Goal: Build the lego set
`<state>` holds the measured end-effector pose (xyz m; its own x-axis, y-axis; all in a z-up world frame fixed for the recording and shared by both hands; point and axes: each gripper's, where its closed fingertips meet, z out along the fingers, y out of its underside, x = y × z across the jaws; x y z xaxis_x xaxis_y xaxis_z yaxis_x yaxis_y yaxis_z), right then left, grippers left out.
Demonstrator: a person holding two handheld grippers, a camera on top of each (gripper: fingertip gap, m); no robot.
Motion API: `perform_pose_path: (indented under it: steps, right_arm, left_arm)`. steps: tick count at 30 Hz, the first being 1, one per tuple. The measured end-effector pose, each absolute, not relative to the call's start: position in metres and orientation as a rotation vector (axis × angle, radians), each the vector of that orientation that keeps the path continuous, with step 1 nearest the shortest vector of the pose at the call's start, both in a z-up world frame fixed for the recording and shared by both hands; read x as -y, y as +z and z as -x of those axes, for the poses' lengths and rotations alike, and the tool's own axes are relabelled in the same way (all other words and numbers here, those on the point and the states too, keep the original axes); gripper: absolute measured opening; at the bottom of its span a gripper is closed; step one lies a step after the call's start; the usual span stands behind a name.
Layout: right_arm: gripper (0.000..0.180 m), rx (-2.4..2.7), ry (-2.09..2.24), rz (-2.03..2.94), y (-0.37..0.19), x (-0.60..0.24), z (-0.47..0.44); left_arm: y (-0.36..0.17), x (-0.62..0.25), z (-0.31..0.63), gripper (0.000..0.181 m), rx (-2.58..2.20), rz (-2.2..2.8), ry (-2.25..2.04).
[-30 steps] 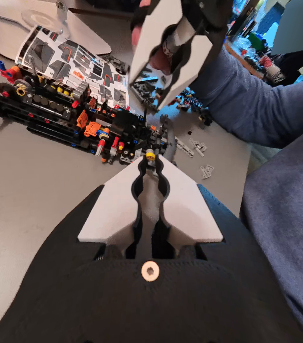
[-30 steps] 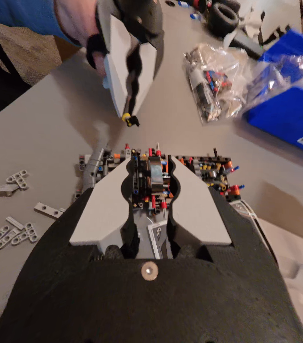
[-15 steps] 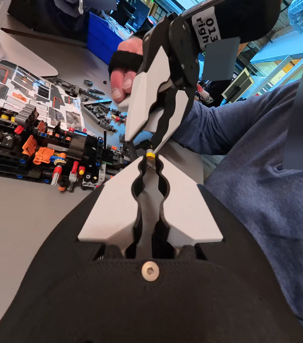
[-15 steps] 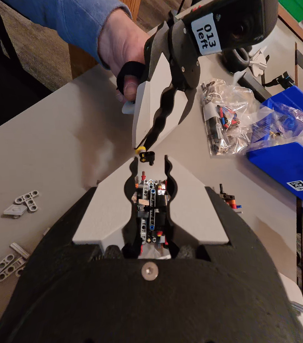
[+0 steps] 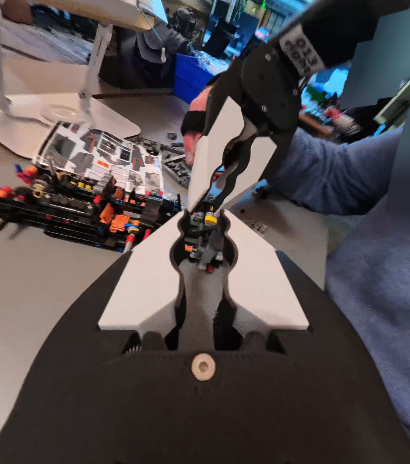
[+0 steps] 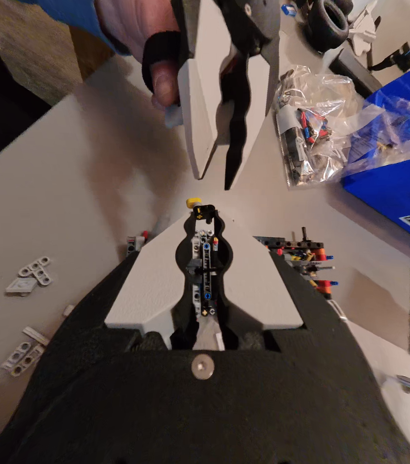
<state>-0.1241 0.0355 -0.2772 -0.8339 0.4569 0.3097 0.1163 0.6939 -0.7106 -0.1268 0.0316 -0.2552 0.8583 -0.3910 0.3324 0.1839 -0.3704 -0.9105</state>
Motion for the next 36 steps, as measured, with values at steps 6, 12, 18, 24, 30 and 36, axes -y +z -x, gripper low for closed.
perform_pose_path:
  steps: [6, 12, 18, 24, 30, 36]
  right_arm:
    - [0.011, 2.495, 1.280, 0.686, -0.272, -0.038, 0.121]
    - [0.011, 2.563, 1.452, 0.833, -0.273, -0.034, 0.114]
    - [0.011, 2.576, 1.634, 0.950, -0.269, -0.031, 0.111]
    - [0.011, 2.616, 1.691, 0.972, -0.269, -0.027, 0.105]
    - [0.011, 2.619, 1.734, 1.009, -0.271, -0.027, 0.105]
    - [0.011, 2.655, 1.764, 1.006, -0.272, -0.025, 0.100]
  left_arm:
    - [-0.259, -0.031, 0.117, 0.023, -0.365, 1.915, -0.293]
    - [-0.253, -0.037, 0.114, 0.022, -0.558, 1.888, 0.125]
    - [-0.260, -0.037, 0.102, 0.020, -0.695, 1.885, 0.243]
    - [-0.263, -0.036, 0.100, 0.013, -0.739, 1.879, 0.299]
    - [-0.264, -0.035, 0.100, 0.008, -0.717, 1.883, 0.245]
    - [-0.263, -0.032, 0.096, 0.007, -0.707, 1.868, 0.155]
